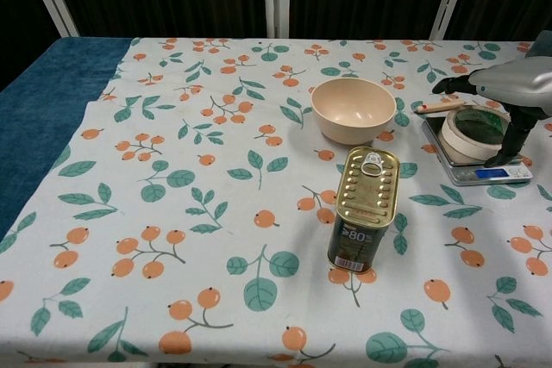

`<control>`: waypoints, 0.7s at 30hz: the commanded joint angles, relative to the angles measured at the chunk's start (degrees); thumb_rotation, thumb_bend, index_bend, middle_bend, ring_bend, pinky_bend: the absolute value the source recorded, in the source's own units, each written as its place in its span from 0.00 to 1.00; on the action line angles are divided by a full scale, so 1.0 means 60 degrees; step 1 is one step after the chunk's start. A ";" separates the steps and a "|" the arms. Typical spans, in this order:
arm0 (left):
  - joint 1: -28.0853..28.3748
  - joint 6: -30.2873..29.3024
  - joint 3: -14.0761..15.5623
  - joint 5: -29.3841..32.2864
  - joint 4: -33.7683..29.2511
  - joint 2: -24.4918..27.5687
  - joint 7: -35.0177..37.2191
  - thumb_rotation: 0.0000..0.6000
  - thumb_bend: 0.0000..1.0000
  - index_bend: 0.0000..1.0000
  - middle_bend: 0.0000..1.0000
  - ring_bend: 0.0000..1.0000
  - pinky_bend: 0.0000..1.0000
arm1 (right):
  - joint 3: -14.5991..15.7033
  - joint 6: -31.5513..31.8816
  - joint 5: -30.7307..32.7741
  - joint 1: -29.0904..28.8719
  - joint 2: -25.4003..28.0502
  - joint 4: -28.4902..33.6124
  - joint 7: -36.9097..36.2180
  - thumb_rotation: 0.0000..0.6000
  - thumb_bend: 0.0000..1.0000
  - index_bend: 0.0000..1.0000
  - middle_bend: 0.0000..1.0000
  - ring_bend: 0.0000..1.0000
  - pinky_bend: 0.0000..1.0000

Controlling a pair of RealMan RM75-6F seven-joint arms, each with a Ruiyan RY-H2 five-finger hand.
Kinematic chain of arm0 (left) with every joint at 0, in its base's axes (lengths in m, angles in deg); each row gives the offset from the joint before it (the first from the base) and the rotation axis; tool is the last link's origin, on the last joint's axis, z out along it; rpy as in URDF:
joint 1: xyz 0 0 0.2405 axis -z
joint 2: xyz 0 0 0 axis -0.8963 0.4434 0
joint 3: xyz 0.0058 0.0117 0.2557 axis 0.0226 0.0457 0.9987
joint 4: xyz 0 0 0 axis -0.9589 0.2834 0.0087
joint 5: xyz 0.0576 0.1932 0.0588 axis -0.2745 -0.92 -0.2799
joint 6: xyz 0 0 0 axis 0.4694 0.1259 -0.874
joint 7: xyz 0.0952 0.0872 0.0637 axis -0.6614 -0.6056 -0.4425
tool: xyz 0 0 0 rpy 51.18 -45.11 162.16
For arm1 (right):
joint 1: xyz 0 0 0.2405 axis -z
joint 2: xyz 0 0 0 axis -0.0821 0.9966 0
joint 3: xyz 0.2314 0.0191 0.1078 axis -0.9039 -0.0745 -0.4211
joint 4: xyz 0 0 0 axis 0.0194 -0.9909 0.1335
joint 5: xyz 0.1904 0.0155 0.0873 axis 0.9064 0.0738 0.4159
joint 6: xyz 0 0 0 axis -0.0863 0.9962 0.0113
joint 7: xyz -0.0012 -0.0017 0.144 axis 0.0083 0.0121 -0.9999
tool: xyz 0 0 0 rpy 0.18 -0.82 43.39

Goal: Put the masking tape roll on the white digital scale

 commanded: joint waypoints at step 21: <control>0.0175 0.0174 -0.0120 -0.0006 -0.0321 0.0049 -0.0303 1.00 0.09 0.02 0.00 0.00 0.00 | 0.1850 0.6974 -0.7406 0.4664 0.0482 -0.1711 -0.5782 1.00 0.03 0.00 0.00 0.00 0.00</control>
